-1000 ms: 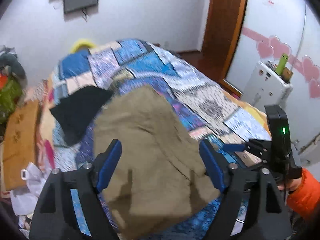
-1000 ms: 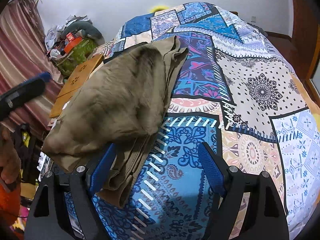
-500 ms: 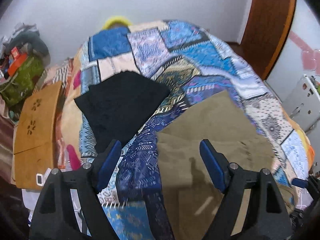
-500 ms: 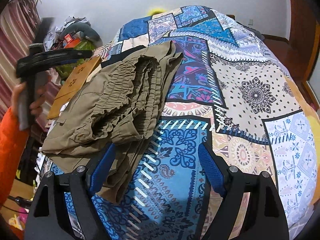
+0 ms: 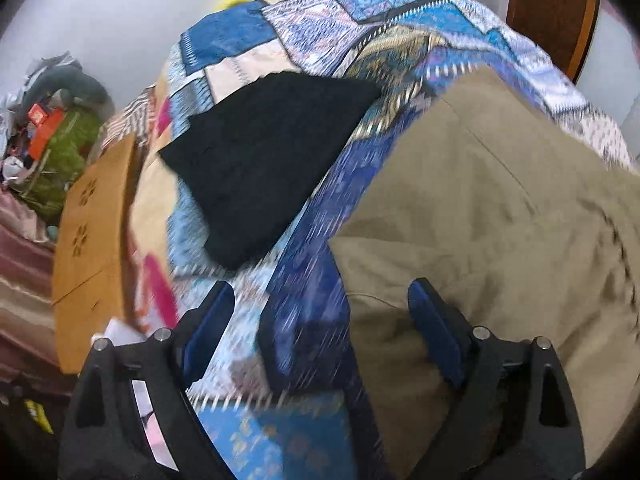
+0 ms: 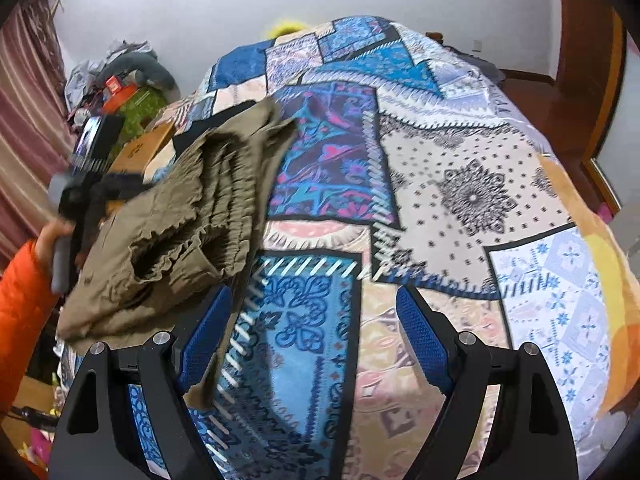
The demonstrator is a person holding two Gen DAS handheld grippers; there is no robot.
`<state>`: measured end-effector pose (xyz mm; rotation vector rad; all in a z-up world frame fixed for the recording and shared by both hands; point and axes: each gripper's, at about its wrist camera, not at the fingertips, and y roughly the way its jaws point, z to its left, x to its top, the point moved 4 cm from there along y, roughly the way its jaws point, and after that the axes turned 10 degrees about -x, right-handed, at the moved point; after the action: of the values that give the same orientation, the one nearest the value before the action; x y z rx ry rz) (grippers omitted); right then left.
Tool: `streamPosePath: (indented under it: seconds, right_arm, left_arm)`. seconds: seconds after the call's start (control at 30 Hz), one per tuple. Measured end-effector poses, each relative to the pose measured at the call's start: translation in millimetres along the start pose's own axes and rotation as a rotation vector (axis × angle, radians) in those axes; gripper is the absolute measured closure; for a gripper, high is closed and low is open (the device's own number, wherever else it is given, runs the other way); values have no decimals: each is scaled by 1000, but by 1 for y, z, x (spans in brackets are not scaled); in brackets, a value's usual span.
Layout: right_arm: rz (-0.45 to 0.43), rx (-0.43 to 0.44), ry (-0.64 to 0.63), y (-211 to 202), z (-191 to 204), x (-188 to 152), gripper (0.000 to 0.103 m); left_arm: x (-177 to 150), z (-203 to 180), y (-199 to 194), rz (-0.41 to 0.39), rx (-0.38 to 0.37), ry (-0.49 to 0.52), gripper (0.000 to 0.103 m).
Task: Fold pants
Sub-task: 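Lower the waistband onto the pants and open the left gripper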
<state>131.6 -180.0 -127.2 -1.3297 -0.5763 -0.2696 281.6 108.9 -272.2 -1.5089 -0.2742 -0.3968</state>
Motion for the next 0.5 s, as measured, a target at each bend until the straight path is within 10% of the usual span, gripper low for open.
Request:
streamPosePath:
  seconds: [0.5]
  right_arm:
    - [-103,59,-76,-34,31,0,22]
  left_arm:
    - [-105,-36,-75,36,-201,-60,14]
